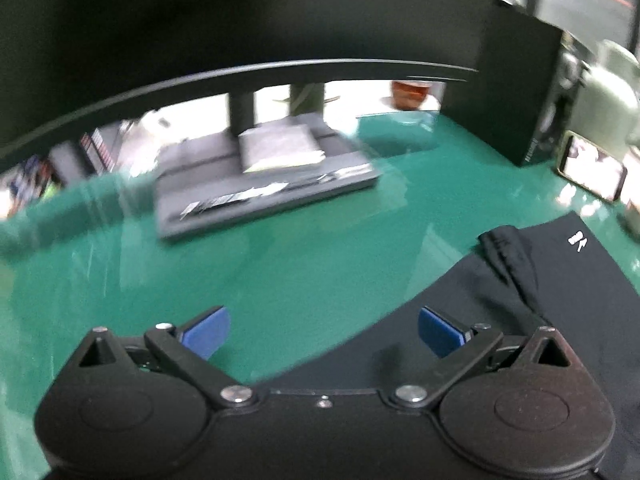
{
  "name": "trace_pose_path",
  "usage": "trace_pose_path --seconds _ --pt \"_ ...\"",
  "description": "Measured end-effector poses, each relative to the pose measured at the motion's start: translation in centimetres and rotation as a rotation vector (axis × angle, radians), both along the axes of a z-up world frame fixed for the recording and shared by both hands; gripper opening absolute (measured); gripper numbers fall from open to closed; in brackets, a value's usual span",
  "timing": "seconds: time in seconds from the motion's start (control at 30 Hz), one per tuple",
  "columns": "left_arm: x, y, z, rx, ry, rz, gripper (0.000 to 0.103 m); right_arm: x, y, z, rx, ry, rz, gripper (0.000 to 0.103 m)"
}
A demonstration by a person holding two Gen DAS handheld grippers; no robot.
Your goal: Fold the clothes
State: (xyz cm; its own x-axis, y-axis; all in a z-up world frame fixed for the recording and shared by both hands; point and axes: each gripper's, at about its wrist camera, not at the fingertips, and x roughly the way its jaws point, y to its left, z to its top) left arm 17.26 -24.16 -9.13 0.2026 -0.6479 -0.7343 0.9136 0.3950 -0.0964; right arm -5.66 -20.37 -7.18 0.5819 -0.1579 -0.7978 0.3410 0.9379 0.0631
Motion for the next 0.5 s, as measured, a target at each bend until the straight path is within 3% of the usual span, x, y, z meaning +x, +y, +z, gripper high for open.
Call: trace_pose_path --seconds 0.1,0.23,0.3,0.33,0.37,0.47,0.5 --pt "-0.6 3.4 0.0 -0.002 0.055 0.042 0.102 -0.4 0.0 0.4 -0.032 -0.020 -0.038 0.071" --pt "-3.2 7.5 0.2 0.016 0.074 0.020 0.102 -1.8 -1.4 1.1 -0.053 -0.046 -0.127 0.068" --pt "-5.2 9.1 0.1 0.035 0.089 -0.031 0.102 -3.0 -2.4 1.5 -0.061 -0.069 -0.222 0.053" --pt "-6.3 9.7 -0.1 0.040 0.087 -0.065 0.102 -3.5 -2.8 1.6 -0.058 -0.077 -0.260 0.036" --pt "-7.3 10.2 -0.2 0.046 0.078 -0.087 0.102 -4.0 -3.3 1.6 -0.040 -0.082 -0.297 0.025" --pt "-9.0 11.1 -0.9 0.056 0.126 -0.130 0.095 -5.0 -4.5 1.1 0.009 -0.074 -0.385 0.017" --pt "-9.1 11.1 -1.0 0.059 0.132 -0.135 0.086 -5.1 -4.8 1.1 0.003 -0.072 -0.408 0.016"
